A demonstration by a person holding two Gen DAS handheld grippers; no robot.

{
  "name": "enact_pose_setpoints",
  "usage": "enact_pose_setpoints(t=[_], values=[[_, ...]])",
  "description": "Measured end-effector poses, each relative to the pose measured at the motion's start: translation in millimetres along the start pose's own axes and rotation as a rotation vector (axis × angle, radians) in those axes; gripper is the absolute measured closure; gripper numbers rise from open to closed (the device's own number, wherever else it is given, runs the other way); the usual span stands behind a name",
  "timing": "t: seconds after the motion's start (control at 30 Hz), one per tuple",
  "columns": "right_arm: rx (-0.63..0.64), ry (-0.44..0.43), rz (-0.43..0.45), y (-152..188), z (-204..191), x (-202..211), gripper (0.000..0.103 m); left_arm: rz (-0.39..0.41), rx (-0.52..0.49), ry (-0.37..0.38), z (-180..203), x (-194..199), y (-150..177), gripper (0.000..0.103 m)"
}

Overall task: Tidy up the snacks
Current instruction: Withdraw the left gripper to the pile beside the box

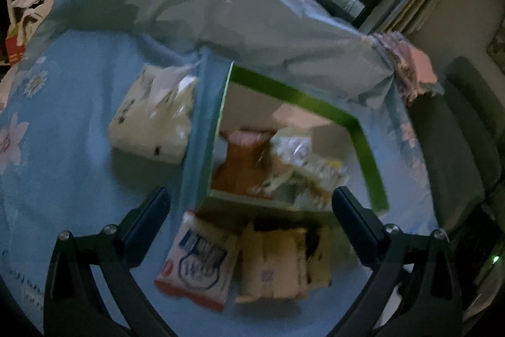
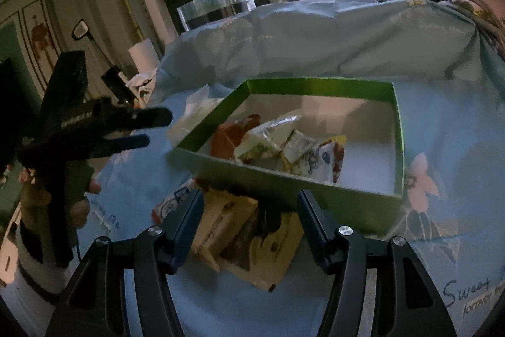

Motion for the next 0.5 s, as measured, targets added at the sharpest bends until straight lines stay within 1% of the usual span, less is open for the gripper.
enact_pose_setpoints(t=[0.07, 0.17, 0.27, 0.4, 0.5], values=[[0.005, 0.007, -0.006, 5, -2, 1, 0.041, -0.024, -0.01, -0.023, -6, 0, 15, 0.0], [0.026, 0.027, -0.015, 15, -6, 3, 0.041, -0.065, -0.013, -0.026, -14, -1, 37, 0.0], [0.061, 0.034, -0.028, 24, -15, 3, 0.041, -0.081, -0.031, -0.019, -19, 3, 56, 0.0], [0.13, 0.032, -0.04, 35, -34, 2, 0.041, -0.092, -0.043, 0.027, -20, 9, 69, 0.0], [0.169, 0.011, -0.061, 44, -48, -4, 0.041, -0.078, -0.078, 0.022, -17, 12, 72, 0.0]])
Point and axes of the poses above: each gripper's, at about its wrist camera, not at the fingertips, and x roughly against the way its jaws point, z to its right, y to its underside, the point moved 9 cm from there along -x, roughly the way its jaws point, and after that the axes turned 8 degrees about x, right-handed, at the moved point
